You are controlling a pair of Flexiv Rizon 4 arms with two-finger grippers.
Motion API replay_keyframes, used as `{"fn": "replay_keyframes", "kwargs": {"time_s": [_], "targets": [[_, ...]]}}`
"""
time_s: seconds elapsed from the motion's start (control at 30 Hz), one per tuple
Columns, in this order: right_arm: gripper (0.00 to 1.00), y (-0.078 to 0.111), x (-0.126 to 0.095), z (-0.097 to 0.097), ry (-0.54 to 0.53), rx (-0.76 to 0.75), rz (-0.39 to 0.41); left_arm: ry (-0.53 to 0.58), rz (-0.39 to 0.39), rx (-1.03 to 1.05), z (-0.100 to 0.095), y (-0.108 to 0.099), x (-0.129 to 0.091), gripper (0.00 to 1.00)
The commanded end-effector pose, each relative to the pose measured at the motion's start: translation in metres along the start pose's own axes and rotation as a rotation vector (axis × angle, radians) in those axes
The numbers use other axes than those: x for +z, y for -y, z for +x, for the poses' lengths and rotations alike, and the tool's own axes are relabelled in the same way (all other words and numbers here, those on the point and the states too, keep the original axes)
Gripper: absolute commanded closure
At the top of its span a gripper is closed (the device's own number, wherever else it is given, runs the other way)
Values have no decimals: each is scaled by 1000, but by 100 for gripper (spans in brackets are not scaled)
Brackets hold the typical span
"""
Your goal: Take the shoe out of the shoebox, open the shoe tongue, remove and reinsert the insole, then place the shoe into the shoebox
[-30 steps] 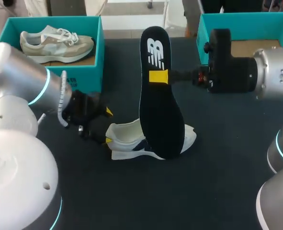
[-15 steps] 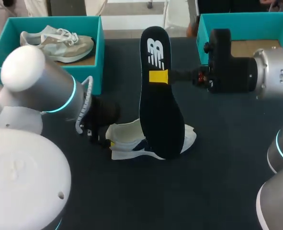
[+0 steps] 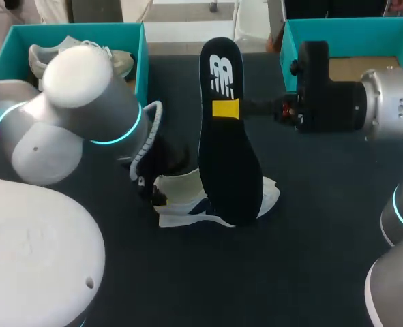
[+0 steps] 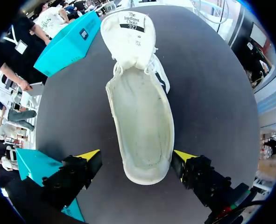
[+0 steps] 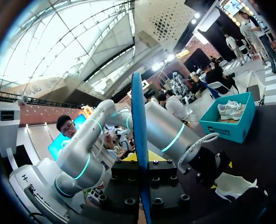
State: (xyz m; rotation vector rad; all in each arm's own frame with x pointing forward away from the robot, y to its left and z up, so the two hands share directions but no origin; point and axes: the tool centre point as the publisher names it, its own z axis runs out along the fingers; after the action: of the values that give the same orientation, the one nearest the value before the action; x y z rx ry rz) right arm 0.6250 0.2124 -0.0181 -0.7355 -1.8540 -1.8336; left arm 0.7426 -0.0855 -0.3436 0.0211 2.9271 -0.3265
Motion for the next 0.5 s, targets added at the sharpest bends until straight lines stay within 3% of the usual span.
{"fn": "replay_keyframes", "kwargs": {"time_s": [0.03, 0.3, 0.5], "targets": [[100, -2, 6, -1, 2, 2, 2, -18, -102, -4, -4, 7, 6, 0], [100, -2, 6, -1, 2, 2, 2, -35, -107, -8, -4, 8, 5, 0], [100, -2, 6, -1, 2, 2, 2, -115, -87, -32, -4, 9, -2, 0]]}}
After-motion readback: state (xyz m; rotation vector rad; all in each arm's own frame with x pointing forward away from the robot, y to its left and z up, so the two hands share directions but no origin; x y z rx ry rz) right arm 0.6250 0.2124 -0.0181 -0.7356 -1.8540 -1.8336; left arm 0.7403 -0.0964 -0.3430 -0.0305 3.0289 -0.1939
